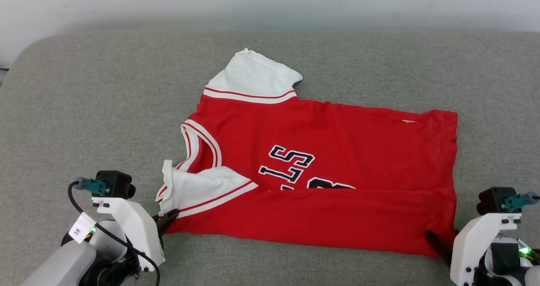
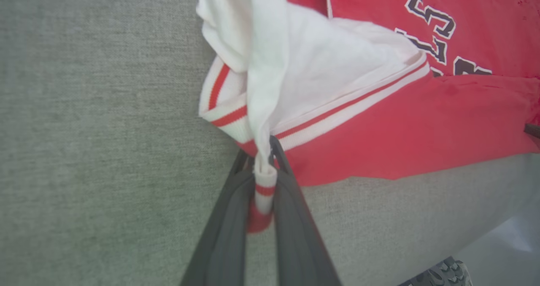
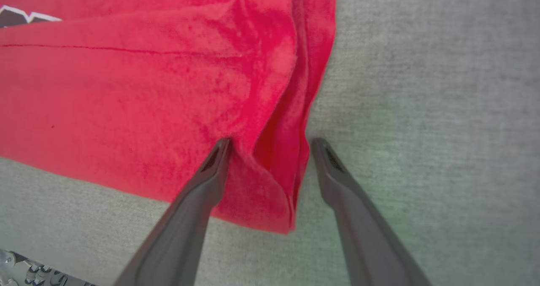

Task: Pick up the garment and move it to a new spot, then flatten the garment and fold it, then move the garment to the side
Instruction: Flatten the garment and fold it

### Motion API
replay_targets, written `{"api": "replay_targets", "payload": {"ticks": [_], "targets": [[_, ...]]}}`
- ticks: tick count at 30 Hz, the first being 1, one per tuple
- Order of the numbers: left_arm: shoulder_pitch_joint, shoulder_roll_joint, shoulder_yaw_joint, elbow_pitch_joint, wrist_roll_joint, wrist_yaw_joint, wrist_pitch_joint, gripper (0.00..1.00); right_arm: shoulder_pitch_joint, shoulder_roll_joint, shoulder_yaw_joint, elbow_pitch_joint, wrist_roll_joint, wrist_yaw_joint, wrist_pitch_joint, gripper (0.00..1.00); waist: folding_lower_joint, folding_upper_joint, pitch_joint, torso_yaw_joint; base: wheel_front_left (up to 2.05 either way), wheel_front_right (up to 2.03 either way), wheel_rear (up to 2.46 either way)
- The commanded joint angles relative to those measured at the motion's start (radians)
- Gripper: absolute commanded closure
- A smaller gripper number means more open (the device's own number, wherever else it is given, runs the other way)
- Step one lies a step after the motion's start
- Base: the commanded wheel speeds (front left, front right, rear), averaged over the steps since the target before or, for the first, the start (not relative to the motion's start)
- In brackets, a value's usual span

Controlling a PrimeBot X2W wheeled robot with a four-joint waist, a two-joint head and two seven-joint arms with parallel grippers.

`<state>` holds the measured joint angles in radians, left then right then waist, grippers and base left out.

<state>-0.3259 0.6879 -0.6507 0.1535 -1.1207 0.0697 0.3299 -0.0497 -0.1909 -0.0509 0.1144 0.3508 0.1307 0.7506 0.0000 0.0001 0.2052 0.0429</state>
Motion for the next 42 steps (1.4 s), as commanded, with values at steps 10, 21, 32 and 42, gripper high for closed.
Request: {"api": "replay_targets", "payload": {"ticks": [10,21,32,42], "targets": [[0.022,-0.015,0.002,0.013,0.007,-0.01,-0.045,1.0,-0.04,-0.015,0.004,0.039,0.028,0.0,-0.001,1.0,0.0,-0.0001,-0.027,0.003,0.0,0.0,0.0],[0.108,-0.005,-0.008,-0.018,0.003,0.022,-0.07,1.0,0.02,-0.052,0.029,-0.017,0.051,0.0,-0.013,1.0,0.0,-0.0001,-0.158,0.01,0.0,0.0,0.0],[0.274,0.03,0.004,-0.095,-0.051,0.102,-0.086,1.0,0.16,-0.047,0.012,-0.071,0.085,0.0,0.023,1.0,0.0,-0.0001,-0.23,0.021,0.0,0.0,0.0],[0.298,-0.049,-0.001,-0.014,-0.054,0.088,-0.161,0.42,0.217,-0.02,0.024,-0.023,0.091,0.0,-0.063,0.0,0.0,-0.0001,-0.228,0.007,0.0,0.0,0.0]]}}
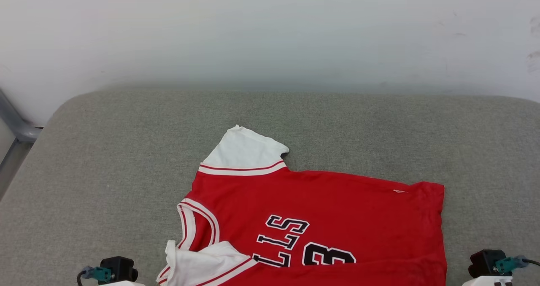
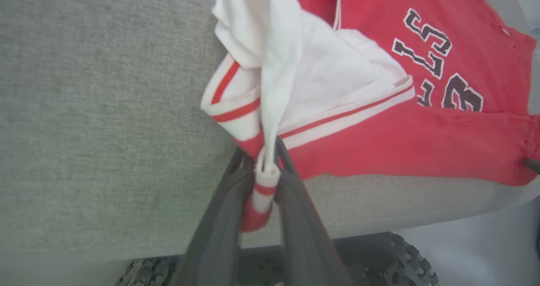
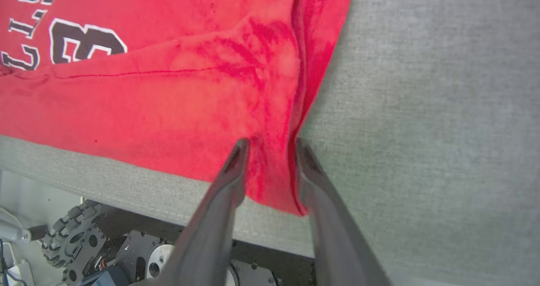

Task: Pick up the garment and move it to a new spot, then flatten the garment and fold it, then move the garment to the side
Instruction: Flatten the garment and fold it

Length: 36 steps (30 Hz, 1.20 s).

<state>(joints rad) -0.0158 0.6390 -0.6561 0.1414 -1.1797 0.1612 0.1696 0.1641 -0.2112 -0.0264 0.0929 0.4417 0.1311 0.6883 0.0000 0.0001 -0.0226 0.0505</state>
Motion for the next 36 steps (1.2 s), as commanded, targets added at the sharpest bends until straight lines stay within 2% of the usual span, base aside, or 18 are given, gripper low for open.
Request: {"api": "replay_targets", "payload": {"ticks": [1,9,17,22,29,36], "targets": [[-0.016,-0.007,0.001,0.013,0.009,-0.006,-0.007,0.0,0.0,-0.002,0.004,0.001,-0.001,-0.001,-0.029,0.0,0.0,-0.0001,0.0,-0.002,0.0,0.0,0.0],[-0.06,-0.03,0.024,0.067,0.071,-0.024,-0.129,0.0,-0.029,-0.013,0.01,-0.018,-0.011,-0.001,-0.33,0.0,0.0,-0.0001,-0.012,-0.01,0.0,0.0,0.0],[-0.108,-0.049,0.075,0.068,0.15,0.001,-0.312,0.0,-0.048,0.008,-0.007,-0.057,-0.115,-0.001,-0.573,0.0,0.0,-0.0001,-0.019,-0.029,0.0,0.0,0.0],[-0.152,-0.059,0.099,0.07,0.201,0.006,-0.387,0.0,-0.069,0.036,-0.032,-0.088,-0.174,-0.001,-0.642,0.0,0.0,-0.0001,-0.002,-0.047,0.0,0.0,0.0],[-0.234,-0.06,0.126,0.079,0.289,0.02,-0.423,0.0,-0.108,0.073,-0.052,-0.171,-0.216,-0.001,-0.671,0.0,0.0,-0.0001,0.076,-0.086,0.0,0.0,0.0],[-0.4,-0.065,0.127,0.098,0.338,-0.032,-0.409,0.0,-0.19,0.098,-0.048,-0.238,-0.231,-0.001,-0.676,0.0,0.0,-0.0001,0.222,-0.127,0.0,0.0,0.0]]}}
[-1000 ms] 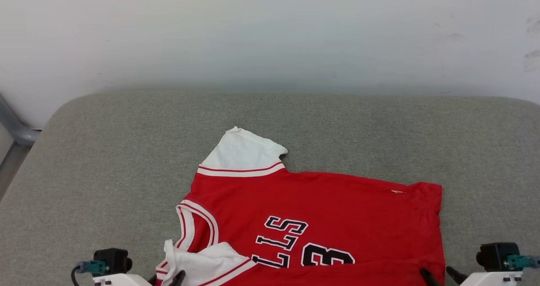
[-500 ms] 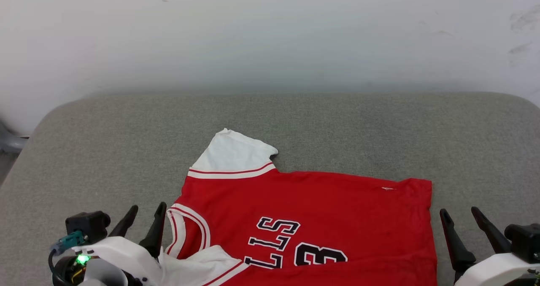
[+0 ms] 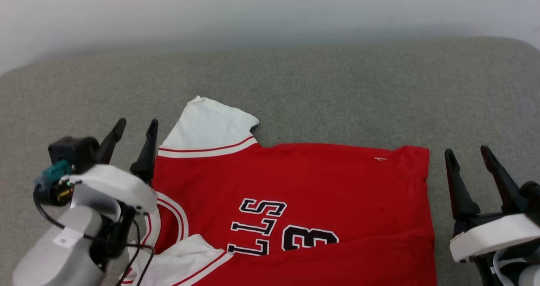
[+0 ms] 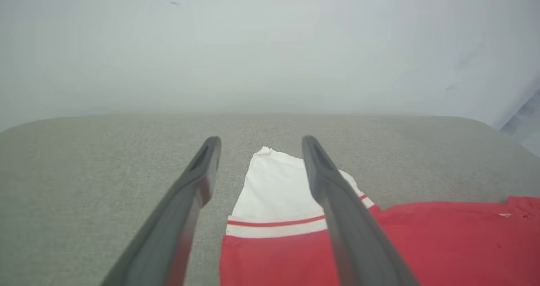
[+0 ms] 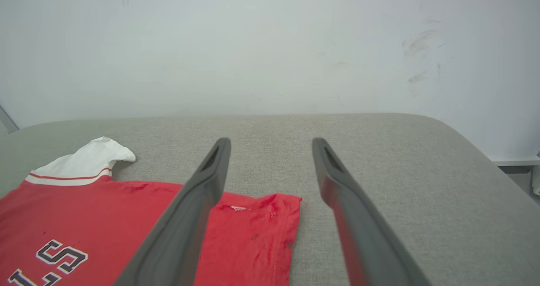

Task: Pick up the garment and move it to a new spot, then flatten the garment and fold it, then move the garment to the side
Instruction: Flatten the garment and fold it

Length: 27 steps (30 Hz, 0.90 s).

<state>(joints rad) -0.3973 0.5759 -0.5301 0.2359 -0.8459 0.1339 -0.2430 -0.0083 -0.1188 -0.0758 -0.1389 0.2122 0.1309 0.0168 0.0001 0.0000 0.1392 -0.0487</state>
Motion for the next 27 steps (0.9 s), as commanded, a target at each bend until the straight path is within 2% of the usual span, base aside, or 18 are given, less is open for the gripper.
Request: {"api": "replay_targets", "payload": {"ticks": [1,7,12,15,19,20,24,27], "targets": [[-0.051,-0.001,-0.001,0.011,0.008,-0.017,0.011,0.0,-0.028,0.009,0.001,-0.008,-0.004,0.0,-0.003,0.0,-0.0001,0.0,0.077,-0.034,0.0,0.0,0.0],[-0.227,0.009,-0.015,0.095,-0.019,-0.117,0.12,0.0,-0.087,0.025,0.013,-0.012,-0.014,0.0,-0.007,0.0,-0.0001,0.0,0.149,-0.076,0.0,0.0,0.0],[-0.361,0.033,-0.037,0.195,-0.071,-0.208,0.291,0.0,-0.119,0.038,0.017,-0.003,-0.012,0.0,-0.015,0.0,-0.0001,0.0,0.191,-0.112,0.0,0.0,0.0],[-0.44,0.062,-0.063,0.25,-0.106,-0.238,0.44,0.0,-0.134,0.045,0.025,0.003,-0.01,0.0,-0.022,0.0,-0.0001,0.0,0.225,-0.136,0.0,0.0,0.0],[-0.528,0.102,-0.093,0.3,-0.152,-0.257,0.612,0.0,-0.155,0.052,0.036,0.021,-0.002,0.0,-0.038,0.0,-0.0001,0.0,0.269,-0.166,0.0,0.0,0.0],[-0.528,0.102,-0.093,0.3,-0.152,-0.257,0.612,0.0,-0.155,0.052,0.036,0.021,-0.002,0.0,-0.038,0.0,-0.0001,0.0,0.269,-0.166,0.0,0.0,0.0],[-0.591,0.142,-0.127,0.332,-0.185,-0.263,0.765,0.0,-0.169,0.059,0.046,0.037,0.01,0.0,-0.059,0.0,-0.0001,0.0,0.315,-0.192,0.0,0.0,0.0],[-0.61,0.162,-0.148,0.358,-0.197,-0.263,0.837,0.0,-0.175,0.063,0.053,0.053,0.02,0.0,-0.071,0.0,-0.0001,0.0,0.34,-0.21,0.0,0.0,0.0]]}}
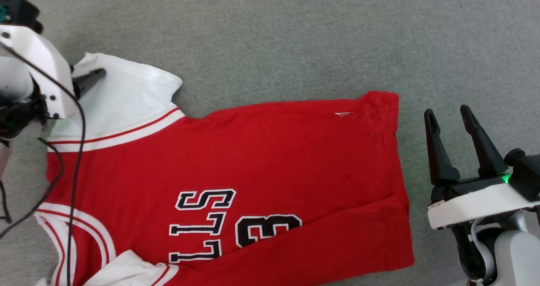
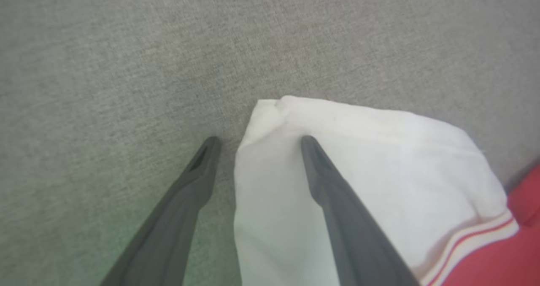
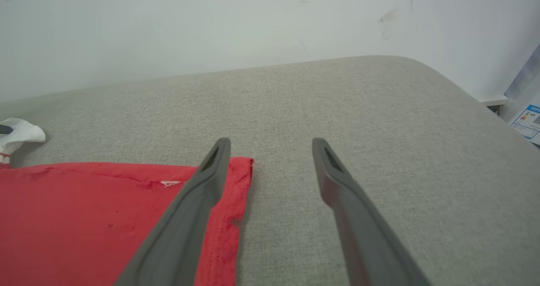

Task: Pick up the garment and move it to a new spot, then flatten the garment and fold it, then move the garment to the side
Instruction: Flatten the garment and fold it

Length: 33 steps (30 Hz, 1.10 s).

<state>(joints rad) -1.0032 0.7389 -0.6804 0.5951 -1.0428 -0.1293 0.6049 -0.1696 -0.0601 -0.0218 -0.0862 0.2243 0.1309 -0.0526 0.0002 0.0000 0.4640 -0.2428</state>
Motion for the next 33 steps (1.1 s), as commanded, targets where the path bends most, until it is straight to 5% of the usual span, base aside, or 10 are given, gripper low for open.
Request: {"api": "replay_targets", "payload": {"ticks": [1,5,6,7,8,19,33], "targets": [[-0.006,0.002,-0.007,0.009,-0.004,0.0,0.013,0.0,-0.017,0.005,0.001,0.006,0.01,0.0,-0.008,0.0,-0.0002,0.0,0.021,-0.02,0.0,0.0,0.0],[0.036,-0.018,-0.056,0.053,-0.035,-0.001,0.114,0.01,-0.023,0.008,0.003,0.028,0.022,0.0,-0.016,0.0,-0.0002,0.0,0.034,-0.031,0.0,0.0,0.0],[0.049,-0.029,-0.066,0.066,-0.045,-0.001,0.139,0.56,-0.023,0.009,0.002,0.034,0.026,0.0,-0.017,0.0,-0.0002,0.0,0.035,-0.031,0.0,0.0,0.0],[0.058,-0.037,-0.076,0.075,-0.049,-0.001,0.156,0.86,-0.026,0.009,0.001,0.039,0.029,0.0,-0.015,0.0,-0.0002,0.0,0.036,-0.032,0.0,0.0,0.0],[0.064,-0.047,-0.081,0.083,-0.054,-0.001,0.157,1.0,-0.029,0.009,0.001,0.043,0.034,0.0,-0.009,0.0,-0.0002,0.0,0.036,-0.033,0.0,0.0,0.0],[0.006,-0.085,-0.094,0.112,-0.01,-0.002,0.01,1.0,-0.082,-0.027,-0.018,0.164,0.145,0.0,0.179,0.0,-0.0002,0.0,-0.027,0.006,0.0,0.0,0.0],[-0.053,-0.118,-0.096,0.034,-0.02,-0.001,-0.137,1.0,-0.306,-0.196,0.072,0.286,0.179,0.0,0.701,0.0,-0.0002,0.0,-0.081,0.153,0.0,0.0,0.0]]}}
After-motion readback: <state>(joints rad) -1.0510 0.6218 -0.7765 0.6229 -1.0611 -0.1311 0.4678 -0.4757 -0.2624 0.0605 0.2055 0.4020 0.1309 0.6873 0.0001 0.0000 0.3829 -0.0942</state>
